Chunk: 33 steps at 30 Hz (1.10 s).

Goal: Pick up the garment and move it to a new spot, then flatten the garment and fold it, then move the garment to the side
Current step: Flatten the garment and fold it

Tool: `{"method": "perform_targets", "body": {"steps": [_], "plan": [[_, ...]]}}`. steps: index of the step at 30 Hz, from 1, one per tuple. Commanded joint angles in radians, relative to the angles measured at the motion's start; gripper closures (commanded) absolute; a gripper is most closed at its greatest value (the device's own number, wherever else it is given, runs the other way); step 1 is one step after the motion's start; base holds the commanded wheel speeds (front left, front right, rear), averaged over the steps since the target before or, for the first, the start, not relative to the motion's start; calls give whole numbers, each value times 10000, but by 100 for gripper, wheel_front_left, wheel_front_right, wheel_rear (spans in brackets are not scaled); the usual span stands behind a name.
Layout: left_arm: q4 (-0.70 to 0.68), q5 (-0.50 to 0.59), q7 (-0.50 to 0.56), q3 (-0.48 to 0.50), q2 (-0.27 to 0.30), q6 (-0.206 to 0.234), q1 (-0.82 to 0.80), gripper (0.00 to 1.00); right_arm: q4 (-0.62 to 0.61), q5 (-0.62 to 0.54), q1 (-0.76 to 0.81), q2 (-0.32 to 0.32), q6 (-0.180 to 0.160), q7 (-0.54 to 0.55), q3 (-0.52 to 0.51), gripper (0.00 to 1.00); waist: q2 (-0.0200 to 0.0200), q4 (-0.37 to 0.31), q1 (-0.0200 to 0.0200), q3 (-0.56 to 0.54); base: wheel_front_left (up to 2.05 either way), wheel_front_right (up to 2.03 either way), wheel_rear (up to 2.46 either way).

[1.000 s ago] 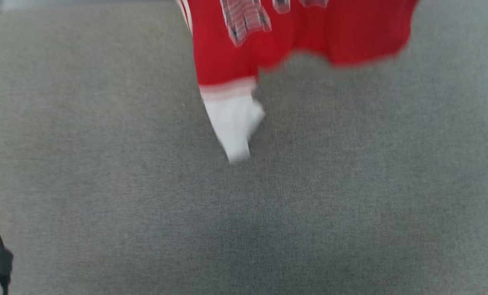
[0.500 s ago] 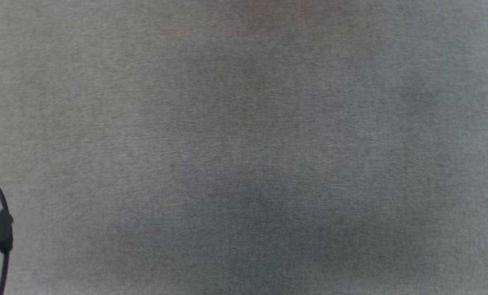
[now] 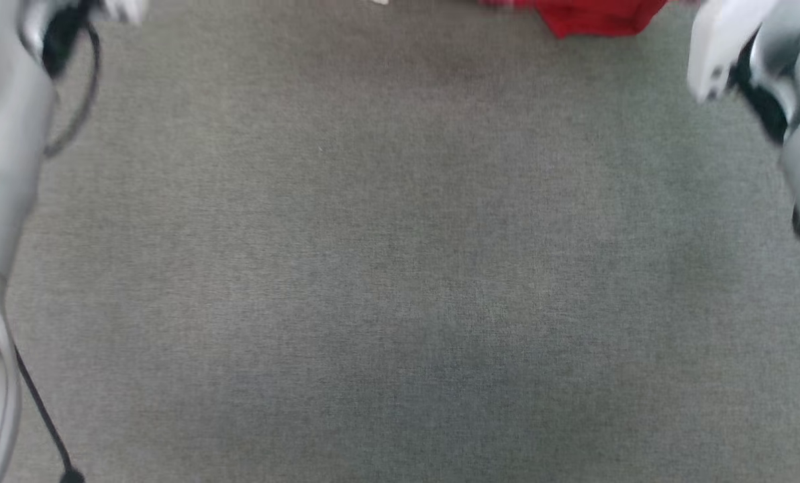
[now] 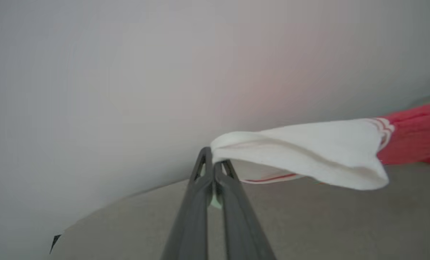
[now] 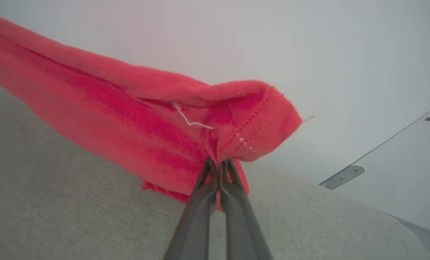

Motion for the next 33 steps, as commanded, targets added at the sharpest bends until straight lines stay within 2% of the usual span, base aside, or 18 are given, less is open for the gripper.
{"method": "perform_targets", "body": {"steps": [1, 6, 7, 10, 12, 13, 18, 25, 29, 33], "plan": [[-513, -574, 691, -299, 311, 3, 733, 100, -296, 525, 571, -139, -53, 369, 249, 100, 0, 96, 0, -260, 0, 0, 0], [-1806, -1749, 2379, -803, 1008, 1, 2479, 100, -1526, 1775, 1979, -645, -53, 1370, 1154, 100, 0, 197, 0, -635, 0, 0, 0], [-1806, -1749, 2379, -803, 1008, 1, 2479, 100, -1526, 1775, 1979, -645, -53, 1370, 1154, 100, 0, 197, 0, -635, 0, 0, 0], [-2575, -2297, 3307, -922, 1445, 1, 3575, 100, -2545, 2504, 2856, -1184, -53, 1865, 1662, 100, 0, 262, 0, -846, 0, 0, 0], [-3236, -2538, 3805, -955, 1720, 170, 4304, 100, -3238, 2928, 3440, -1604, -53, 2126, 1885, 100, 0, 319, 0, -960, 0, 0, 0], [-4053, -2856, 4290, -993, 1991, 440, 5102, 100, -3950, 3341, 4034, -1989, -53, 2340, 2085, 100, 0, 373, 0, -1056, 0, 0, 0], [-6694, -3554, 5396, -981, 2856, 1850, 7151, 100, -5419, 3719, 5320, -2953, -53, 2703, 2121, 100, 0, 476, 0, -1227, 0, 0, 0], [-10432, -4210, 6099, -971, 4027, 3902, 9700, 100, -7037, 4082, 7162, -3544, -53, 3442, 1695, 100, 0, 523, 0, -1405, 0, 0, 0], [-11688, -4519, 6230, -1053, 4398, 4636, 10759, 100, -8022, 4206, 8214, -3836, -52, 4080, 1403, 100, 0, 520, 0, -1531, 0, 0, 0], [-12453, -4789, 6254, -1128, 4594, 5178, 11587, 100, -8977, 4388, 9398, -4128, -40, 4686, 1018, 100, 0, 490, 0, -1654, 0, 0, 0]]}}
